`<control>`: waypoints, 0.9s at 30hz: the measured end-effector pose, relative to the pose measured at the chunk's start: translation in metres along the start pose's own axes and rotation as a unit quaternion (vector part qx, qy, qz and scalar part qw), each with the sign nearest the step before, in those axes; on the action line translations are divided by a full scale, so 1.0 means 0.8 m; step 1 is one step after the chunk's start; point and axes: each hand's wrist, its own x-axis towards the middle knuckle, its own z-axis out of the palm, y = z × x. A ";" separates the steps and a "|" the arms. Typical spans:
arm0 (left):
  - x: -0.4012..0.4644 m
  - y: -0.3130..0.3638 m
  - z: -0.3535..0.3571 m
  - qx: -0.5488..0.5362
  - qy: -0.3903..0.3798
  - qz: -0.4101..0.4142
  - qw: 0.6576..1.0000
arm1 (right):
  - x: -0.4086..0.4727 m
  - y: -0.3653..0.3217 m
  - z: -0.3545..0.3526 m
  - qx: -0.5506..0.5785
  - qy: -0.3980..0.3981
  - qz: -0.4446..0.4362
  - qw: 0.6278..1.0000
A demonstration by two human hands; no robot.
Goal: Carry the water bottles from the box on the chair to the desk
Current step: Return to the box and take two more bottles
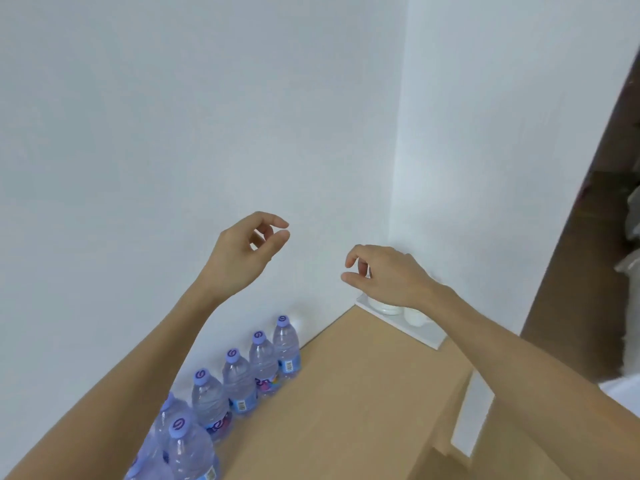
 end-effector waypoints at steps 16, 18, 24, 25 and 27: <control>0.109 0.295 0.444 -0.179 -0.178 0.110 0.961 | -0.287 0.349 -0.261 -0.126 0.108 0.211 0.963; 0.119 0.322 0.491 -0.186 -0.196 0.122 0.955 | -0.314 0.380 -0.283 -0.135 0.120 0.228 0.957; 0.158 0.377 0.617 -0.187 -0.218 0.151 0.946 | -0.362 0.474 -0.322 -0.155 0.135 0.288 0.935; 0.166 0.384 0.639 -0.185 -0.218 0.158 0.945 | -0.366 0.491 -0.326 -0.160 0.133 0.295 0.933; 0.182 0.395 0.682 -0.182 -0.218 0.173 0.943 | -0.370 0.527 -0.336 -0.166 0.129 0.308 0.928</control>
